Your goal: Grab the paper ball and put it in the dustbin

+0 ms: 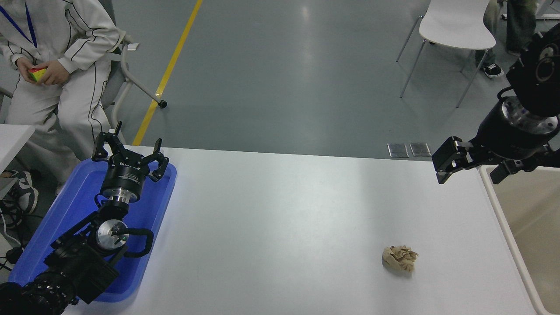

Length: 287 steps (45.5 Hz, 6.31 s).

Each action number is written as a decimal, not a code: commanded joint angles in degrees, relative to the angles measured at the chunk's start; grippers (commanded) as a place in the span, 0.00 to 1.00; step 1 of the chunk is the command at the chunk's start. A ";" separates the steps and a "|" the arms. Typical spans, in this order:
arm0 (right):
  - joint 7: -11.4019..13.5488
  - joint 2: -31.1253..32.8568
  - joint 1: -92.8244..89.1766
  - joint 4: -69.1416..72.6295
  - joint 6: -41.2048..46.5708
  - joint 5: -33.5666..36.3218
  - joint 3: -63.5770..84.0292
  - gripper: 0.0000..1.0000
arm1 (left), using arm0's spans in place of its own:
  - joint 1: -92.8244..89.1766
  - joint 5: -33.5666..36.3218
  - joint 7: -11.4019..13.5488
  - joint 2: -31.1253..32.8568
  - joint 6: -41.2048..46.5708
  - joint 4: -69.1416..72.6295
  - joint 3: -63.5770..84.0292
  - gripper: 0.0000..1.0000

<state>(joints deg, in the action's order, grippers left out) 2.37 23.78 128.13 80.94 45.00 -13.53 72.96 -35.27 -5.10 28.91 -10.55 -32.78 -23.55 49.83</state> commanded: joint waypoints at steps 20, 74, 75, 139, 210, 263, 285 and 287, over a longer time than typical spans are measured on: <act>-0.09 1.62 -10.61 0.09 -17.75 -0.44 -4.49 1.00 | 0.02 0.00 0.01 0.00 0.00 0.00 0.00 1.00; 0.00 -2.69 -49.90 -14.41 -31.55 -16.53 -22.07 0.97 | 0.02 0.00 0.01 0.00 0.00 0.00 0.00 1.00; 0.00 -2.69 -50.25 -14.76 -31.55 -16.53 -22.25 0.97 | 0.02 0.00 0.01 0.00 0.00 0.00 0.09 1.00; 0.00 -7.43 -60.10 -23.64 -37.00 -15.65 -24.01 0.61 | 0.02 0.00 0.01 0.00 0.00 0.00 0.00 1.00; -0.18 9.70 -20.38 -8.52 0.00 -7.56 -18.30 0.00 | 0.02 0.00 0.01 0.00 0.00 -0.09 0.00 1.00; -0.18 13.75 -0.86 -8.26 0.00 -7.30 -10.30 0.00 | 0.02 0.00 0.01 0.00 0.00 -0.09 0.00 1.00; -0.09 26.05 -4.81 -16.33 0.00 -8.44 -2.30 0.00 | 0.02 0.00 0.01 0.00 0.00 -0.09 0.00 1.00; -0.09 27.19 -6.04 -18.71 0.00 -8.44 -1.42 0.00 | 0.02 0.00 0.01 0.00 0.00 0.00 0.00 1.00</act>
<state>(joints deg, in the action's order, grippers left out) 2.28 45.10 125.49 68.98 45.00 -21.42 67.29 -35.24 -5.11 28.92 -10.55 -32.78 -23.63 49.86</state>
